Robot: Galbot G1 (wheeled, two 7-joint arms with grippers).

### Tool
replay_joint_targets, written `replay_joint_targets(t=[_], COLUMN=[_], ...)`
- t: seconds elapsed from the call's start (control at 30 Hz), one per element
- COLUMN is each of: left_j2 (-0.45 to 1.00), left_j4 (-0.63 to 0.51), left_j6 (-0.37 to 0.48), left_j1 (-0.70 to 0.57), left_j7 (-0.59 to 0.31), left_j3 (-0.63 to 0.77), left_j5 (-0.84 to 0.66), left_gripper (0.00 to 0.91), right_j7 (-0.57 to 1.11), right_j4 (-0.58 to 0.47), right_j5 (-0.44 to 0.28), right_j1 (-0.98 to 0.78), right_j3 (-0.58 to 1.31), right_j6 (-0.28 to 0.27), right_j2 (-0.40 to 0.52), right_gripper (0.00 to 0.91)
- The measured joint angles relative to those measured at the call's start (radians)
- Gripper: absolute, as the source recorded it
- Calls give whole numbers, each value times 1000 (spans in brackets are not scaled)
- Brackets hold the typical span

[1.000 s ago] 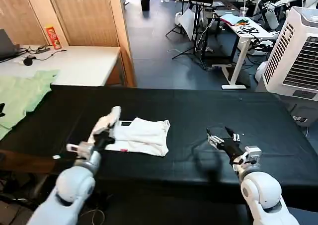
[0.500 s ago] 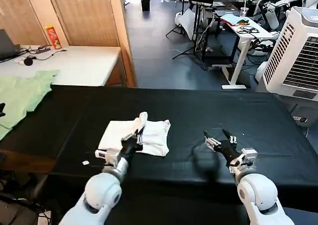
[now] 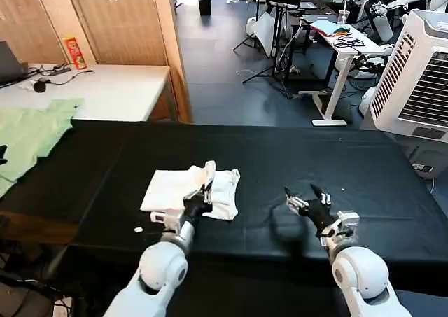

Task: Fold and organize the clothes.

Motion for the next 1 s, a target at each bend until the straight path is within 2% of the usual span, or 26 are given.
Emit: replay_joint_targets(t=[0.2, 0.33, 0.57, 0.77, 0.87, 1.0], left_j2=[-45, -48, 50, 136, 143, 147], left_j4=[9, -30, -73, -94, -93, -82], left_j6=[-20, -23, -83, -92, -99, -109], left_j1=[-23, -23, 4, 55, 85, 110], left_j7=[3, 21, 51, 51, 52, 53], left_j3=[3, -13, -92, -192, -227, -260], left_j5=[-88, -194, -122, -99, -82, -63], left_gripper=[878, 878, 878, 878, 878, 878], right_j7=[-4, -10, -34, -35, -4, 37], right_j4=[-10, -26, -73, -133, -178, -240], right_j5=[0, 4, 7, 2, -32, -121], right_j1=[20, 44, 125, 250, 311, 377], right_j3=[-33, -71, -197, -342, -409, -486], right_j6=[-2, -3, -9, -11, -32, -103], right_j2=[-8, -21, -17, 19, 43, 82], right_gripper=[878, 878, 878, 878, 878, 878])
